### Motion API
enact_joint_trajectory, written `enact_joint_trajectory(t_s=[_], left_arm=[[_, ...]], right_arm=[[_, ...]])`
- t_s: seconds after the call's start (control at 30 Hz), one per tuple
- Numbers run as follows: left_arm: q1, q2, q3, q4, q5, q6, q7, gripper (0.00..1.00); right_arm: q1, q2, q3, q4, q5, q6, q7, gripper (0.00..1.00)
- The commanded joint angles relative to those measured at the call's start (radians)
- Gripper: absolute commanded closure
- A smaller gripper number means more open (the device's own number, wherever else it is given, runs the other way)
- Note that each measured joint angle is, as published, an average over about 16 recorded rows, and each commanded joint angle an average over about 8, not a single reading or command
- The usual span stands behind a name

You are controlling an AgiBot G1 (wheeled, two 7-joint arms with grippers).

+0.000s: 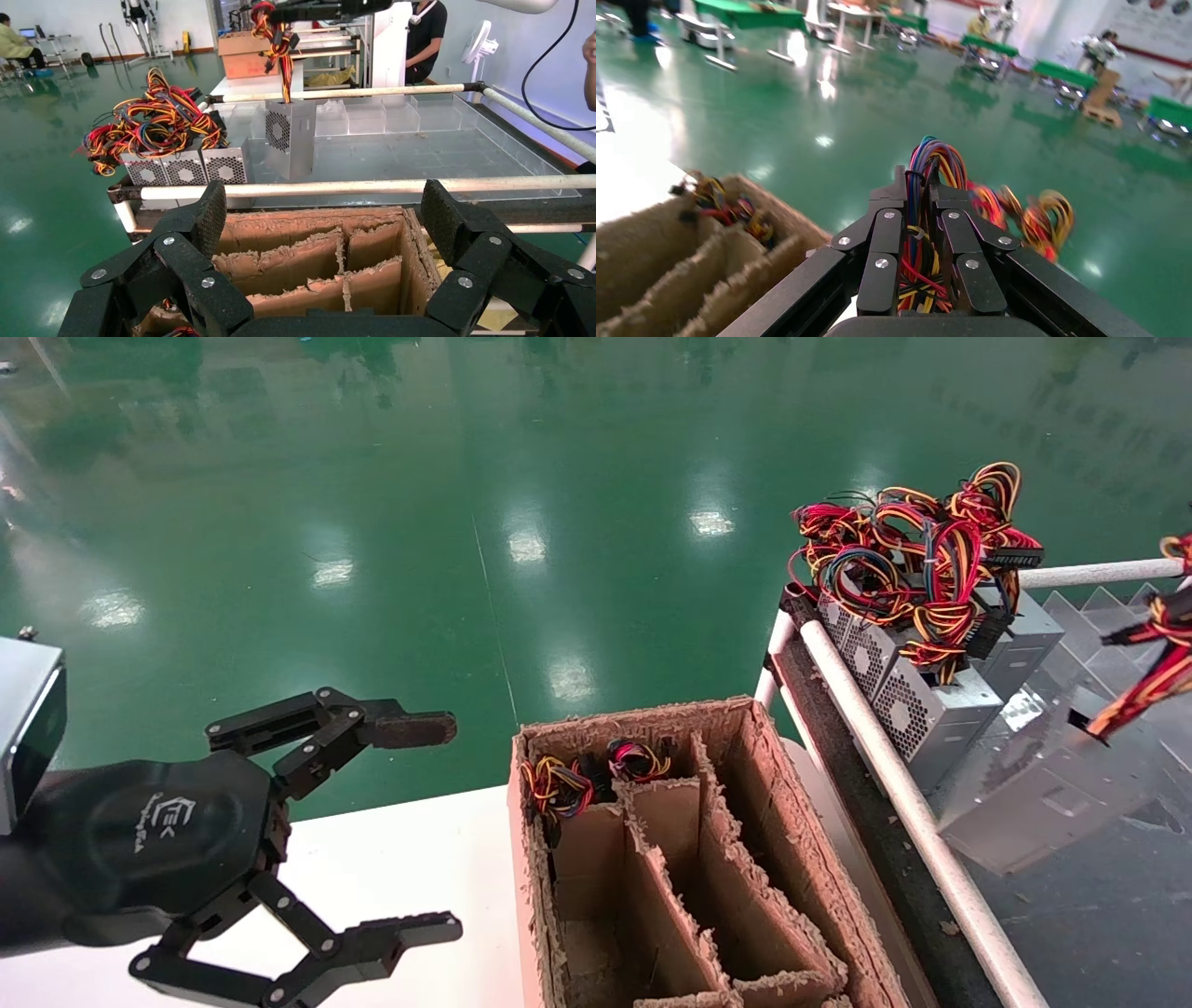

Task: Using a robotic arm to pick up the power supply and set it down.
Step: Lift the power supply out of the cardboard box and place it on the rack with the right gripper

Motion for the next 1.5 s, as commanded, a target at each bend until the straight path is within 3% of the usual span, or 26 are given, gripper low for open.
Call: enact_joint_trajectory(t_s=[0.03,0.73,1.1,1.5], left_arm=[[0.000,0.000,0.000,0.000,0.000,0.000,0.000,0.00],[0.000,0.000,0.000,0.000,0.000,0.000,0.000,0.00],[0.000,0.000,0.000,0.000,0.000,0.000,0.000,0.00],[0.000,0.000,0.001,0.000,0.000,0.000,0.000,0.00]], right_arm=[[0.004,0.008,-0.007,-0.023,-0.007,0.003,-0.009,1.00],[0.218,-0.108,-0.105,-0.264,-0.225,0.070,-0.116,1.00],[0.321,-0.200,-0.142,-0.357,-0.301,0.191,-0.149,1.00],[0.377,-0.265,-0.179,-0.378,-0.355,0.149,-0.171,1.00]])
